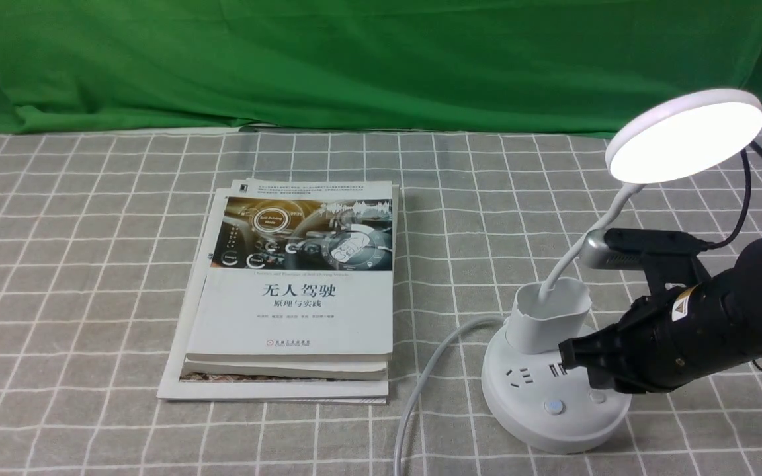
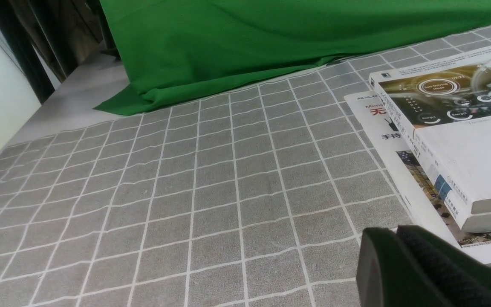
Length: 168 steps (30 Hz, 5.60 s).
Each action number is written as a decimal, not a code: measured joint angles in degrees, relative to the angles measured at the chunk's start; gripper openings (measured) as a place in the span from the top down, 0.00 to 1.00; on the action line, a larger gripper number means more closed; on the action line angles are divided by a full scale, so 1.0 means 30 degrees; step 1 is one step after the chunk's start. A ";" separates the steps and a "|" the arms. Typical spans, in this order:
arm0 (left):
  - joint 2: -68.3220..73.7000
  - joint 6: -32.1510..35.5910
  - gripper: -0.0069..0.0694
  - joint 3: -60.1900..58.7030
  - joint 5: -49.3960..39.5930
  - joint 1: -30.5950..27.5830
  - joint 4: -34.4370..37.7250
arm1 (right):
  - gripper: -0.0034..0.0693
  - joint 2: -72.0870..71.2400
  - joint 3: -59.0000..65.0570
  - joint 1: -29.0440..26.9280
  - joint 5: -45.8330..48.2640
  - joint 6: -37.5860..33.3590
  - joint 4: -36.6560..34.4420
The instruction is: Turn off the desk lamp on the grey coffee tablecloth by hand.
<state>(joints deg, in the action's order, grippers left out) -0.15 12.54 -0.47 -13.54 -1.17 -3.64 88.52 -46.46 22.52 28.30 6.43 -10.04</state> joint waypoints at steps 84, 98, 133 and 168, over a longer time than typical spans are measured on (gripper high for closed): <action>0.0000 -0.0003 0.88 0.0000 0.0000 0.0000 0.0000 | 0.89 -0.8472 0.1183 -0.0963 0.1214 0.0034 0.3039; 0.0000 -0.0003 0.88 0.0000 0.0000 0.0000 0.0000 | 0.89 -2.2840 0.7128 -0.2152 -0.1598 0.0447 0.6456; 0.0017 0.0001 0.88 0.0000 -0.0062 0.0000 0.0000 | 0.88 -2.9469 1.5655 -0.4808 -0.6033 0.1906 0.6578; 0.0032 0.0001 0.88 0.0000 -0.0062 0.0000 0.0000 | 0.88 -2.9484 1.5655 -0.4808 -0.4264 -0.0360 0.6268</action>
<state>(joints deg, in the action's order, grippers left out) -0.05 12.55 -0.47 -13.73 -1.17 -3.64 0.07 0.51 8.10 15.51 5.35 8.77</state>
